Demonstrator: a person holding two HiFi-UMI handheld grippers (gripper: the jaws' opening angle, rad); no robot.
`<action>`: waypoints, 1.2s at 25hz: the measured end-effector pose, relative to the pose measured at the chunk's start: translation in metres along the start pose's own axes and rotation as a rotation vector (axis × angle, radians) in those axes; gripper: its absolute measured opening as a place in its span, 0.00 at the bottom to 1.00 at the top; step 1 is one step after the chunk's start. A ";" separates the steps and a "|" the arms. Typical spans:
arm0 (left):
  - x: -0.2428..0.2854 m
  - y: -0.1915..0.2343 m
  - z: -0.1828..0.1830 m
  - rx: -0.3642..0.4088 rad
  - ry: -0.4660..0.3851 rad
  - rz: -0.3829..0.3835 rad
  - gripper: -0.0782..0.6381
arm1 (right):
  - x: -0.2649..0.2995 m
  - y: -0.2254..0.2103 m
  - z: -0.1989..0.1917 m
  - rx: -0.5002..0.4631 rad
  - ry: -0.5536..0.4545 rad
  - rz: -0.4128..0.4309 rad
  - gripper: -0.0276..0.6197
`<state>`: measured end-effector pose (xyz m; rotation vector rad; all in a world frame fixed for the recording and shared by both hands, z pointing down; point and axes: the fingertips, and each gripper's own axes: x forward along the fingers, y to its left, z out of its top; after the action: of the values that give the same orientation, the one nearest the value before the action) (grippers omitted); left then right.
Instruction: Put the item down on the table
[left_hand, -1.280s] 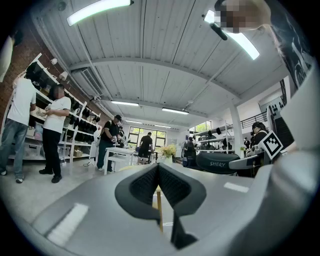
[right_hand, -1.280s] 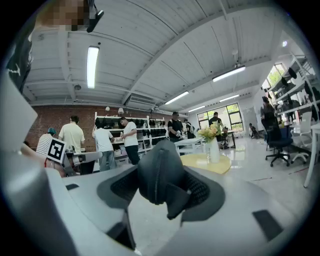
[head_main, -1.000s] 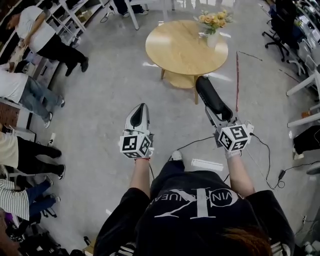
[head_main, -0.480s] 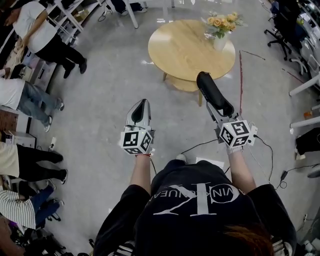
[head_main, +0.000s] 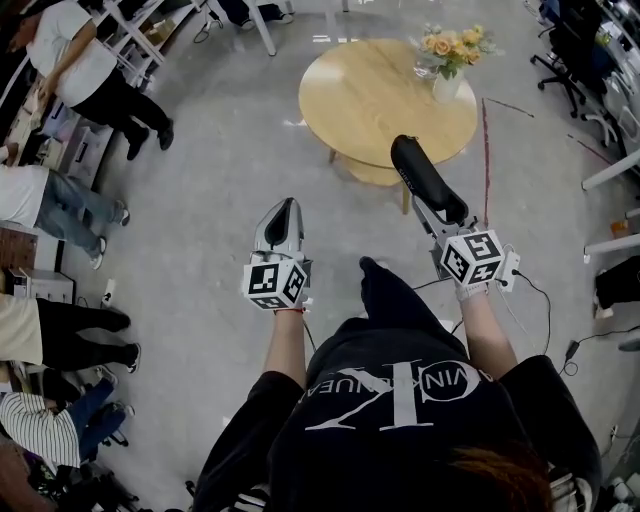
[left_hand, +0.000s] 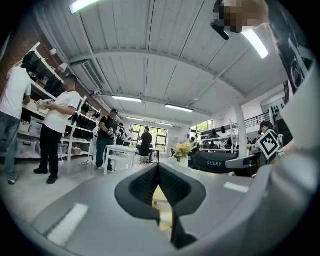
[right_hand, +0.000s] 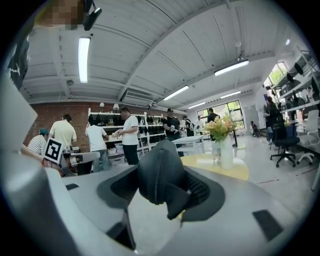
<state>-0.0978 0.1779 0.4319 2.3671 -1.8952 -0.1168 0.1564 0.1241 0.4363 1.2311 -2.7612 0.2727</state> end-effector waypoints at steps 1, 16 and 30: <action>0.002 0.002 -0.001 -0.001 0.003 0.000 0.12 | 0.005 -0.002 0.000 0.005 0.001 0.001 0.45; 0.096 0.052 -0.011 -0.046 0.031 0.012 0.12 | 0.115 -0.042 0.006 0.055 0.010 0.041 0.45; 0.173 0.100 -0.024 -0.070 0.088 0.016 0.12 | 0.205 -0.066 0.001 0.100 0.069 0.066 0.45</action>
<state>-0.1536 -0.0119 0.4699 2.2724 -1.8394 -0.0755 0.0691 -0.0687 0.4780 1.1297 -2.7625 0.4553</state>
